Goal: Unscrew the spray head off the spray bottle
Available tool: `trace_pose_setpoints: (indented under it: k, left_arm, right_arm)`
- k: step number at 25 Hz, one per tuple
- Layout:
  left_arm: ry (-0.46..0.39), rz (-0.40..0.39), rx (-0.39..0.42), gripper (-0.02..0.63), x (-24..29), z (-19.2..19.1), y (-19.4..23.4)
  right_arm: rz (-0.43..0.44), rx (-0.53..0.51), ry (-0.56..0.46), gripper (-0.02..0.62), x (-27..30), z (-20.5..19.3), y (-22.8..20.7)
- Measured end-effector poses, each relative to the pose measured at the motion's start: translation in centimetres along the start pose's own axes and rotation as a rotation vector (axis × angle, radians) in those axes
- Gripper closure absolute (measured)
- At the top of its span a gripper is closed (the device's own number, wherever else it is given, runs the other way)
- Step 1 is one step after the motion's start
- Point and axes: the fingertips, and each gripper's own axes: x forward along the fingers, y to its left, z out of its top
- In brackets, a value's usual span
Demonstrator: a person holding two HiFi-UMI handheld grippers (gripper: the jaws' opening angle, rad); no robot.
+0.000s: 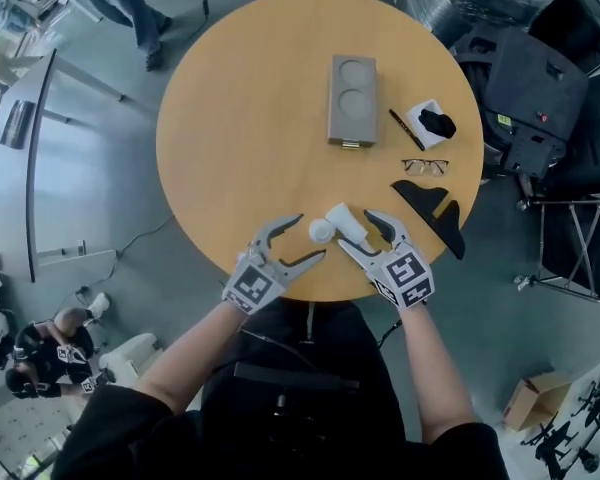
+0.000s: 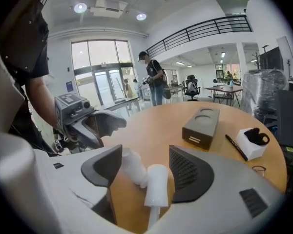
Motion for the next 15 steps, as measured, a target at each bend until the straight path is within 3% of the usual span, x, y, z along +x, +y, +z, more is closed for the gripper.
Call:
trace_pose_setpoints:
  k: [5, 9, 15]
  left_arm:
    - [-0.025, 0.050, -0.067, 0.278, -3.5, 4.9, 0.5]
    - [-0.083, 0.042, -0.141, 0.281, -6.2, 9.7, -0.5]
    - [-0.095, 0.026, -0.123, 0.302, -9.0, 15.4, -2.5]
  right_arm:
    - [0.083, -0.036, -0.130, 0.288, -3.2, 6.3, 3.8]
    - [0.136, -0.015, -0.230, 0.288, -6.8, 10.9, 6.8]
    - [0.193, -0.092, -0.320, 0.288, -11.0, 16.4, 10.9]
